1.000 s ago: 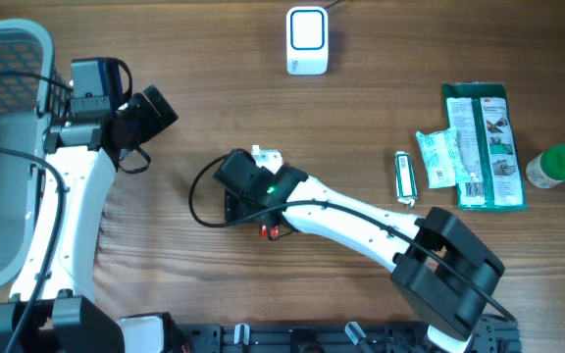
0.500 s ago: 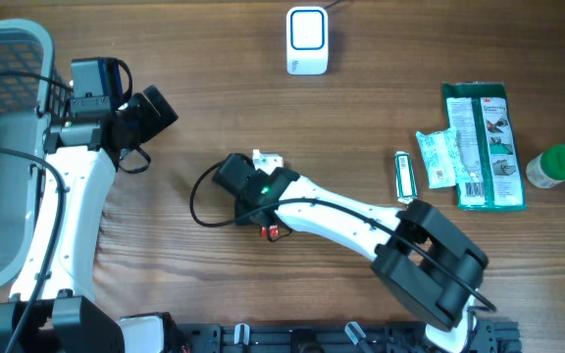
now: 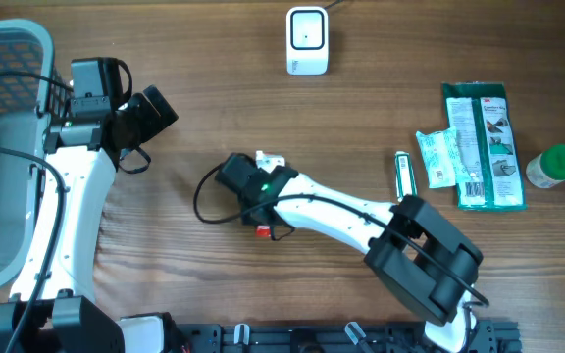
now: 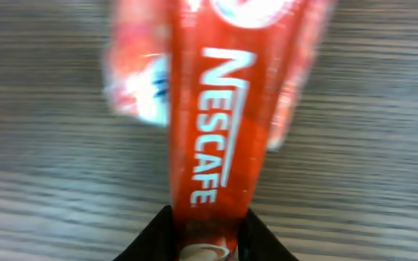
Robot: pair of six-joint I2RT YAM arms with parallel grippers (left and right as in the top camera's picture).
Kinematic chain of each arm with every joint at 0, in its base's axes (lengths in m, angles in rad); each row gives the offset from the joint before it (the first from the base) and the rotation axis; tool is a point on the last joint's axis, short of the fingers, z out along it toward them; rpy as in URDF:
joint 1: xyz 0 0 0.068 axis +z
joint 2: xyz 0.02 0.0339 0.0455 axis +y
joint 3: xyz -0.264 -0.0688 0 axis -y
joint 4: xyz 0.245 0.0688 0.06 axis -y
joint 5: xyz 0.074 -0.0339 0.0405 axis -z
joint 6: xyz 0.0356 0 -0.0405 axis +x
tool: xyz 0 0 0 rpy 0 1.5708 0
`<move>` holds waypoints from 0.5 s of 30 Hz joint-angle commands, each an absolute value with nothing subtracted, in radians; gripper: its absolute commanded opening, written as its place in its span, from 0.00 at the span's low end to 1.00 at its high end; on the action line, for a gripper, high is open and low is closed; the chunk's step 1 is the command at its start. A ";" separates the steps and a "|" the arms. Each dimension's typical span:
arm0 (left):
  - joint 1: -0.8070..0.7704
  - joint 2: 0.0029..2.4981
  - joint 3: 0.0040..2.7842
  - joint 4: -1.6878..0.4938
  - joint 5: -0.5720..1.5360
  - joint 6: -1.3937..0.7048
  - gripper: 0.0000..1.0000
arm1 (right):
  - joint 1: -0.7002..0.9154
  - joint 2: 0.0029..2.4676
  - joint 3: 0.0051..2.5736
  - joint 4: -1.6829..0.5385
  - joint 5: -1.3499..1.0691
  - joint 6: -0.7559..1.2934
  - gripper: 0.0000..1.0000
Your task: Scan the item barcode
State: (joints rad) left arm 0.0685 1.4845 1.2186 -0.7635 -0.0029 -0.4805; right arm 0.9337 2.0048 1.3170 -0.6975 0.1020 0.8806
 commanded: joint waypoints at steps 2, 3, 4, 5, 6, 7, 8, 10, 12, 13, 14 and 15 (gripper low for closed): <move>0.072 1.475 1.227 -0.764 -0.013 -0.479 1.00 | 0.871 1.961 1.314 -0.772 0.125 0.804 0.28; 0.072 1.475 1.227 -0.764 -0.013 -0.479 1.00 | 0.858 1.945 1.314 -0.796 0.134 0.779 0.27; 0.072 1.475 1.227 -0.764 -0.013 -0.480 1.00 | 0.845 1.929 1.314 -0.823 0.151 0.762 0.27; 0.072 1.475 1.227 -0.764 -0.013 -0.480 1.00 | 0.836 1.918 1.314 -0.844 0.169 0.750 0.27; 0.072 1.475 1.227 -0.764 -0.013 -0.479 1.00 | 0.825 1.905 1.314 -0.872 0.198 0.732 0.27; 0.072 1.475 1.227 -0.764 -0.013 -0.480 1.00 | 0.815 1.895 1.314 -0.896 0.228 0.719 0.27; 0.072 1.475 1.227 -0.764 -0.013 -0.479 1.00 | 0.805 1.888 1.314 -0.915 0.256 0.698 0.27; 0.072 1.475 1.227 -0.764 -0.013 -0.479 1.00 | 0.783 1.885 1.314 -0.940 0.295 0.628 0.27; 0.072 1.475 1.227 -0.764 -0.013 -0.480 1.00 | 0.762 1.885 1.314 -0.944 0.292 0.575 0.28; 0.072 1.475 1.227 -0.764 -0.013 -0.480 1.00 | 0.756 1.885 1.314 -0.944 0.291 0.576 0.28; 0.072 1.475 1.227 -0.764 -0.013 -0.480 1.00 | 0.748 1.885 1.314 -0.944 0.290 0.579 0.29; 0.072 1.475 1.227 -0.764 -0.013 -0.479 1.00 | 0.741 1.885 1.314 -0.943 0.287 0.580 0.30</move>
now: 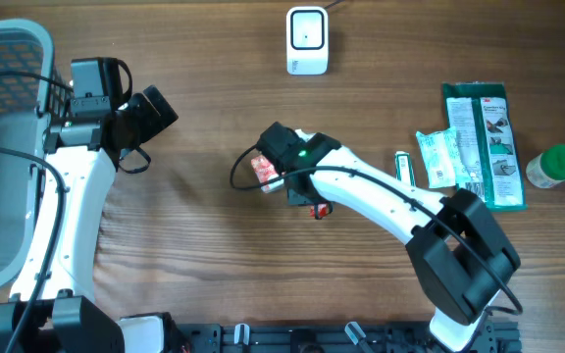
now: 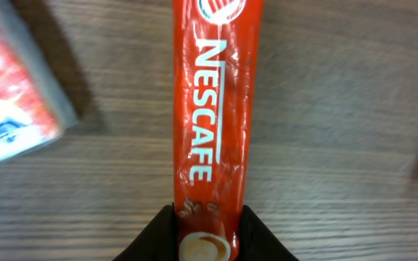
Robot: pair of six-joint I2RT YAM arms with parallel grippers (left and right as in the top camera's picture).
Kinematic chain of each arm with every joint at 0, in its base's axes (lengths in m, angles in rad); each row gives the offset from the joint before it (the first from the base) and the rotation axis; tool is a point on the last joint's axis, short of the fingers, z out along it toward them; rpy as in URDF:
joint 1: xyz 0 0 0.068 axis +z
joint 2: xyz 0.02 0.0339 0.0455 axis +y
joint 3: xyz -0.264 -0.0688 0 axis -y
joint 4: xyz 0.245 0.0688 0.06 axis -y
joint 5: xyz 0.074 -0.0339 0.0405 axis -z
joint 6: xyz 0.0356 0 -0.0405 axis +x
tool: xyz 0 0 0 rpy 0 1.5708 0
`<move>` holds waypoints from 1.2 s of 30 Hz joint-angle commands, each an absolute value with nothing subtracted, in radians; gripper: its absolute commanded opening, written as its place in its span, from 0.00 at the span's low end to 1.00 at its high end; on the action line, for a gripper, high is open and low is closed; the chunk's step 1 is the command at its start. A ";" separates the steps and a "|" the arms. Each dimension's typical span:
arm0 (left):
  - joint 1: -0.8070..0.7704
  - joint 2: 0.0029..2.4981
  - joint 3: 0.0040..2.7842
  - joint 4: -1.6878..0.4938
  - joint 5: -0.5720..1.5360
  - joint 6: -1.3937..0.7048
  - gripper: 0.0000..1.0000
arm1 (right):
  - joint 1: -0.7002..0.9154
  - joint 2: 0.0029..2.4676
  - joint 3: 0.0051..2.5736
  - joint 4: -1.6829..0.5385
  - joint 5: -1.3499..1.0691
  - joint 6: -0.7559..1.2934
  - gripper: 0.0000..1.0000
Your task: Scan the item barcode
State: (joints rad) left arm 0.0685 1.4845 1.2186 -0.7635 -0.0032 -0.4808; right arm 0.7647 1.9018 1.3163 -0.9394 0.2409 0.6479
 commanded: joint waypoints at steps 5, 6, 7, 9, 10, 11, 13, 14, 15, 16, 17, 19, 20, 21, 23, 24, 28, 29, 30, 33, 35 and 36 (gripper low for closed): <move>0.072 1.475 1.227 -0.764 -0.013 -0.479 1.00 | 0.718 1.885 1.314 -0.944 0.287 0.583 0.32; 0.072 1.475 1.227 -0.764 -0.013 -0.480 1.00 | 0.718 1.885 1.314 -0.944 0.287 0.583 0.32; 0.072 1.475 1.227 -0.764 -0.013 -0.479 1.00 | 0.718 1.885 1.314 -0.944 0.287 0.583 0.35; 0.072 1.475 1.227 -0.764 -0.013 -0.480 1.00 | 0.719 1.885 1.314 -0.944 0.287 0.583 0.47; 0.072 1.475 1.227 -0.764 -0.013 -0.479 1.00 | 0.719 1.886 1.314 -0.943 0.287 0.583 0.51; 0.072 1.475 1.227 -0.764 -0.013 -0.480 1.00 | 0.719 1.887 1.314 -0.943 0.287 0.583 0.52; 0.072 1.475 1.227 -0.764 -0.013 -0.480 1.00 | 0.719 1.889 1.314 -0.942 0.286 0.583 0.51; 0.072 1.475 1.227 -0.764 -0.013 -0.479 1.00 | 0.719 1.889 1.314 -0.943 0.278 0.583 0.45; 0.072 1.475 1.227 -0.764 -0.013 -0.479 1.00 | 0.719 1.889 1.314 -0.943 0.261 0.583 0.38; 0.072 1.475 1.227 -0.764 -0.013 -0.479 1.00 | 0.719 1.889 1.314 -0.943 0.241 0.583 0.31; 0.072 1.475 1.227 -0.764 -0.013 -0.480 1.00 | 0.719 1.890 1.314 -0.943 0.228 0.583 0.25; 0.072 1.475 1.227 -0.764 -0.013 -0.480 1.00 | 0.719 1.891 1.314 -0.943 0.207 0.584 0.11; 0.072 1.475 1.227 -0.764 -0.013 -0.479 1.00 | 0.719 1.892 1.314 -0.941 0.194 0.584 0.04; 0.072 1.475 1.227 -0.764 -0.013 -0.480 1.00 | 0.719 1.892 1.314 -0.939 0.174 0.583 0.04; 0.072 1.475 1.227 -0.764 -0.013 -0.480 1.00 | 0.719 1.892 1.314 -0.932 0.107 0.575 0.04; 0.072 1.475 1.227 -0.764 -0.013 -0.479 1.00 | 0.719 1.892 1.314 -0.931 0.078 0.576 0.04; 0.072 1.475 1.227 -0.764 -0.013 -0.479 1.00 | 0.719 1.892 1.314 -0.932 0.042 0.579 0.04; 0.072 1.475 1.227 -0.764 -0.013 -0.479 1.00 | 0.719 1.892 1.314 -0.932 0.042 0.579 0.04; 0.072 1.475 1.227 -0.764 -0.013 -0.480 1.00 | 0.719 1.892 1.314 -0.932 0.043 0.579 0.04; 0.072 1.475 1.227 -0.764 -0.013 -0.480 1.00 | 0.719 1.892 1.304 -0.926 0.042 0.579 0.04; 0.072 1.475 1.227 -0.764 -0.013 -0.480 1.00 | 0.719 1.892 1.277 -0.902 0.042 0.579 0.04; 0.072 1.475 1.227 -0.764 -0.013 -0.479 1.00 | 0.719 1.892 1.258 -0.884 0.042 0.580 0.04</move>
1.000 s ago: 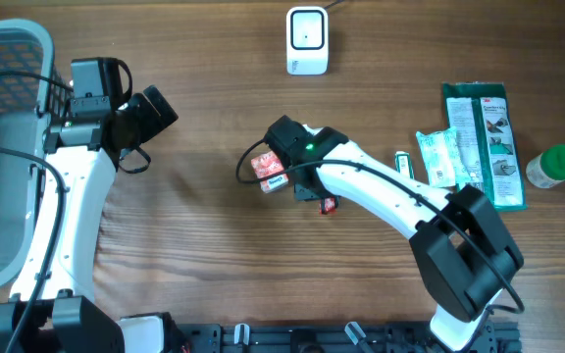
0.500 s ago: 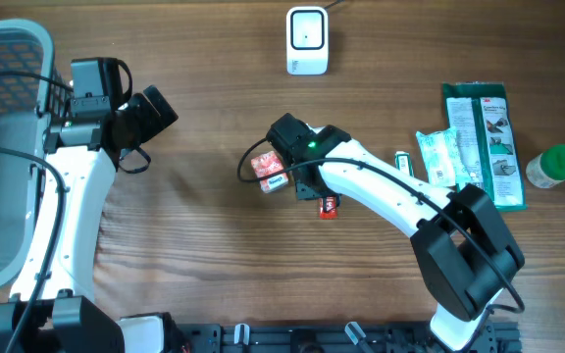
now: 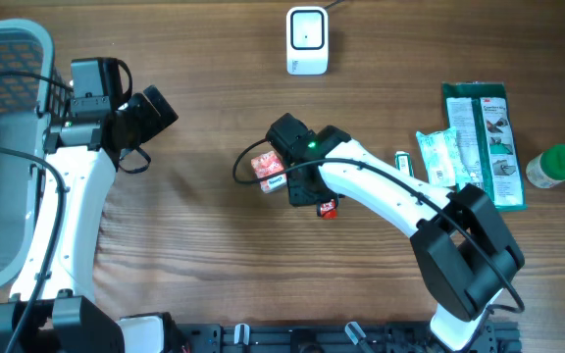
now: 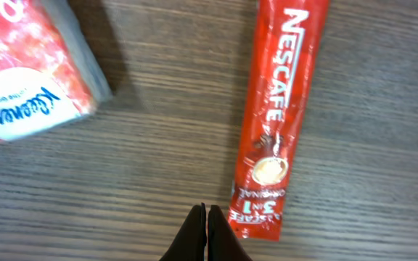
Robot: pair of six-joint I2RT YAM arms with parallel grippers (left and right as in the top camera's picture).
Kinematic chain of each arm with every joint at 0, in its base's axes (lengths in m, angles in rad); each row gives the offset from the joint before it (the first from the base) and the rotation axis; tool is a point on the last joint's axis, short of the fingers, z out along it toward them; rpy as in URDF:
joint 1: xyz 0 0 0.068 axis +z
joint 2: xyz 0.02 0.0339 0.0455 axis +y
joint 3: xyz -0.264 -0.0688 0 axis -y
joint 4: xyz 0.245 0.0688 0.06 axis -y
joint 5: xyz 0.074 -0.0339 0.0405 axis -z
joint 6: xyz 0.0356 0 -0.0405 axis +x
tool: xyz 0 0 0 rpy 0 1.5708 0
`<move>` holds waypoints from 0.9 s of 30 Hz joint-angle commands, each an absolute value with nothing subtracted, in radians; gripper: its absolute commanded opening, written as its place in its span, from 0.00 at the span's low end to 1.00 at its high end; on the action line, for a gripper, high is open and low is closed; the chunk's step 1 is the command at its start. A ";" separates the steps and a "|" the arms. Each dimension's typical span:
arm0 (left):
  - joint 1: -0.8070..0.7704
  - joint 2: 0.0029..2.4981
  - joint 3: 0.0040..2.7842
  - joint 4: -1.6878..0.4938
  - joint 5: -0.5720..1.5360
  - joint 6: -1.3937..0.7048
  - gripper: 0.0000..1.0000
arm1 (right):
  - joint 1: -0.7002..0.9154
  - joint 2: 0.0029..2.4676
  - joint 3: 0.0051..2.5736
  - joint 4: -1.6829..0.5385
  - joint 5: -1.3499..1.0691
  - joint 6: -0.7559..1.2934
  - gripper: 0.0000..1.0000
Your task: Scan the item barcode
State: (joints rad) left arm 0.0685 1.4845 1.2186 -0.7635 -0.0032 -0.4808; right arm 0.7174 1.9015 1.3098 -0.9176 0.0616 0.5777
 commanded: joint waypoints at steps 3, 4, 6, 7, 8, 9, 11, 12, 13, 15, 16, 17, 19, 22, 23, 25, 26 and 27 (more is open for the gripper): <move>0.072 1.475 1.227 -0.764 -0.013 -0.479 1.00 | 0.719 1.892 1.198 -0.830 0.046 0.580 0.04; 0.072 1.475 1.227 -0.764 -0.013 -0.480 1.00 | 0.717 1.892 1.180 -0.814 0.058 0.580 0.04; 0.072 1.475 1.227 -0.764 -0.013 -0.479 1.00 | 0.712 1.892 1.162 -0.805 0.093 0.579 0.04; 0.072 1.475 1.227 -0.764 -0.013 -0.479 1.00 | 0.707 1.892 1.156 -0.805 0.113 0.579 0.04; 0.072 1.475 1.227 -0.764 -0.013 -0.480 1.00 | 0.702 1.892 1.154 -0.811 0.139 0.576 0.04; 0.072 1.475 1.227 -0.764 -0.013 -0.479 1.00 | 0.696 1.892 1.154 -0.825 0.178 0.575 0.04; 0.072 1.475 1.227 -0.764 -0.013 -0.479 1.00 | 0.673 1.892 1.154 -0.863 0.308 0.575 0.04; 0.072 1.475 1.227 -0.764 -0.013 -0.480 1.00 | 0.661 1.892 1.154 -0.878 0.360 0.576 0.04; 0.072 1.475 1.227 -0.764 -0.013 -0.479 1.00 | 0.637 1.892 1.153 -0.886 0.423 0.576 0.04; 0.072 1.475 1.227 -0.764 -0.013 -0.480 1.00 | 0.598 1.892 1.153 -0.862 0.456 0.575 0.06; 0.072 1.475 1.227 -0.764 -0.013 -0.479 1.00 | 0.576 1.892 1.153 -0.836 0.454 0.575 0.07; 0.072 1.475 1.227 -0.764 -0.013 -0.480 1.00 | 0.554 1.892 1.153 -0.807 0.436 0.575 0.07; 0.072 1.475 1.227 -0.764 -0.013 -0.479 1.00 | 0.514 1.892 1.153 -0.746 0.374 0.572 0.08; 0.072 1.475 1.227 -0.764 -0.013 -0.479 1.00 | 0.467 1.892 1.153 -0.652 0.259 0.524 0.08; 0.072 1.475 1.227 -0.764 -0.013 -0.480 1.00 | 0.455 1.892 1.155 -0.622 0.220 0.508 0.06; 0.072 1.475 1.227 -0.764 -0.013 -0.479 1.00 | 0.436 1.892 1.172 -0.598 0.150 0.494 0.04; 0.072 1.475 1.227 -0.764 -0.013 -0.479 1.00 | 0.431 1.892 1.181 -0.599 0.130 0.495 0.04; 0.072 1.475 1.227 -0.764 -0.013 -0.480 1.00 | 0.425 1.892 1.196 -0.598 0.098 0.497 0.04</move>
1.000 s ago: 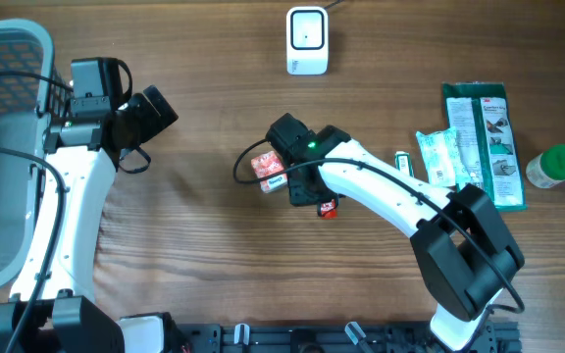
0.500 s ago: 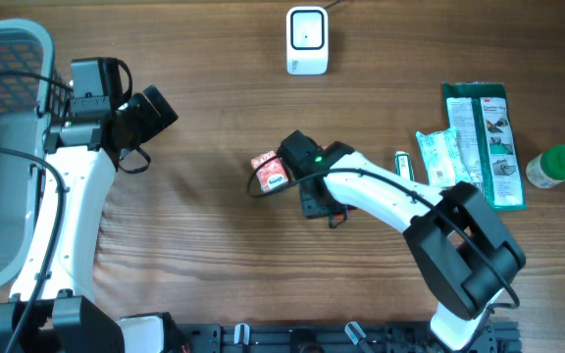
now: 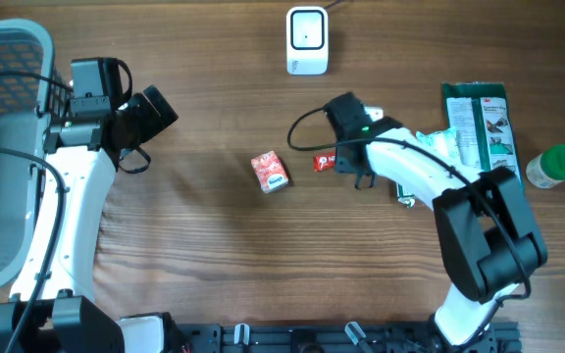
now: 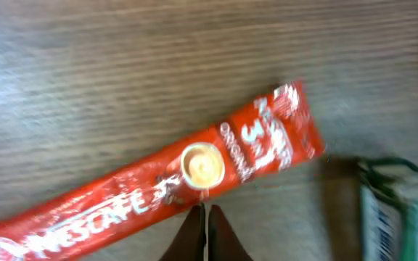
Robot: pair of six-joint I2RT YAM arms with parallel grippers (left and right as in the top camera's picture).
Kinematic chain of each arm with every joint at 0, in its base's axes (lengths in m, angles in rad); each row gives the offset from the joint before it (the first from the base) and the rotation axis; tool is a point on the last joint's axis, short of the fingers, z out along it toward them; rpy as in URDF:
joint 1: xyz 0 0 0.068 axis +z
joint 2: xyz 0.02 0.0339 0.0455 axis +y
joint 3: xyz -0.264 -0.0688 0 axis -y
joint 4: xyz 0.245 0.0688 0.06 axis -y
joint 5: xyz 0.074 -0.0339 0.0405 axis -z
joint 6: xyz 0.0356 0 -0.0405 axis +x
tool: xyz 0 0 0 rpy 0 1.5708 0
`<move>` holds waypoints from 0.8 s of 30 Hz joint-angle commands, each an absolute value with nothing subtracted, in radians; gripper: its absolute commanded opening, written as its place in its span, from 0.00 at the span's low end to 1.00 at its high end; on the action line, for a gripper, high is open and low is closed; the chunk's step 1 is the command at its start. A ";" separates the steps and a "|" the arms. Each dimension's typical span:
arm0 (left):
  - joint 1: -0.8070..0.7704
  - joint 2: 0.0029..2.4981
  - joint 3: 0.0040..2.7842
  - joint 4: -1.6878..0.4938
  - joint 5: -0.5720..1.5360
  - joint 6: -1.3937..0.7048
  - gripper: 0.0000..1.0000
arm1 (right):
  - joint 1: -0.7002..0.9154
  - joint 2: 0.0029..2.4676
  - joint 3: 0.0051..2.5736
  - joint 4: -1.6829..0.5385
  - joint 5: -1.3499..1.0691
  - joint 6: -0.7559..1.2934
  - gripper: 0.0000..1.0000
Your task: Scan the item barcode
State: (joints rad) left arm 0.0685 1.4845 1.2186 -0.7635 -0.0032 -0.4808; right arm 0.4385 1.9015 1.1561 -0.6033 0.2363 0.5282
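The red Nescafe stick lies flat and slantwise on the wooden table, its "3 in 1" end toward the upper right. In the overhead view only its left end shows beside the right arm. My right gripper is shut, and its tips touch the stick's long edge under the printed cup; nothing shows held between them. From above the right gripper is just right of that red end. The white scanner stands at the back centre. My left gripper hangs far off at the left, its fingers unreadable.
A small red-and-white Kleenex pack lies left of the stick. Green packets, a smaller packet, a tube and a green-capped jar crowd the right side. A grey basket fills the left edge.
The right gripper, still shut, has gone up and to the right, away from the Kleenex pack. The stick now lies farther back, turned across the fingertips, near the green packets.
At first my right gripper held the Nescafe stick by its end at table centre, beside the Kleenex pack. It then held it farther right. Later the stick lay loose beside the shut fingers. Now stick and gripper are farther back, closer to the scanner.
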 commanded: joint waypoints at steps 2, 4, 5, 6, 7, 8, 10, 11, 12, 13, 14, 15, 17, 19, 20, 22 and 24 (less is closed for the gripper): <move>0.072 1.475 1.227 -0.764 -0.013 -0.479 1.00 | 0.423 1.892 1.216 -0.594 0.063 0.498 0.04; 0.072 1.475 1.227 -0.764 -0.013 -0.480 1.00 | 0.423 1.892 1.232 -0.579 0.023 0.498 0.04; 0.072 1.475 1.227 -0.764 -0.013 -0.480 1.00 | 0.424 1.892 1.234 -0.560 -0.006 0.498 0.04; 0.072 1.475 1.227 -0.764 -0.013 -0.479 1.00 | 0.424 1.892 1.234 -0.537 -0.044 0.501 0.05; 0.072 1.475 1.227 -0.764 -0.013 -0.480 1.00 | 0.424 1.892 1.234 -0.511 -0.086 0.503 0.04; 0.072 1.475 1.227 -0.764 -0.013 -0.479 1.00 | 0.424 1.892 1.233 -0.490 -0.112 0.513 0.04; 0.072 1.475 1.227 -0.764 -0.013 -0.479 1.00 | 0.424 1.892 1.233 -0.439 -0.125 0.566 0.04; 0.072 1.475 1.227 -0.764 -0.013 -0.480 1.00 | 0.425 1.892 1.233 -0.416 -0.121 0.583 0.04; 0.072 1.475 1.227 -0.764 -0.013 -0.480 1.00 | 0.426 1.893 1.232 -0.402 -0.117 0.589 0.04; 0.072 1.475 1.227 -0.764 -0.013 -0.479 1.00 | 0.428 1.897 1.228 -0.382 -0.102 0.610 0.04; 0.072 1.475 1.227 -0.764 -0.013 -0.479 1.00 | 0.429 1.898 1.222 -0.364 -0.089 0.628 0.04; 0.072 1.475 1.227 -0.764 -0.013 -0.479 1.00 | 0.431 1.905 1.215 -0.349 -0.078 0.649 0.04; 0.072 1.475 1.227 -0.764 -0.013 -0.480 1.00 | 0.438 1.925 1.206 -0.329 -0.059 0.671 0.04; 0.072 1.475 1.227 -0.764 -0.013 -0.479 1.00 | 0.445 1.954 1.193 -0.315 -0.049 0.690 0.04; 0.072 1.475 1.227 -0.764 -0.013 -0.480 1.00 | 0.447 1.969 1.187 -0.307 -0.050 0.691 0.04; 0.072 1.475 1.227 -0.764 -0.013 -0.480 1.00 | 0.450 1.995 1.185 -0.319 -0.061 0.685 0.04; 0.072 1.475 1.227 -0.764 -0.013 -0.480 1.00 | 0.450 2.003 1.185 -0.369 -0.095 0.681 0.04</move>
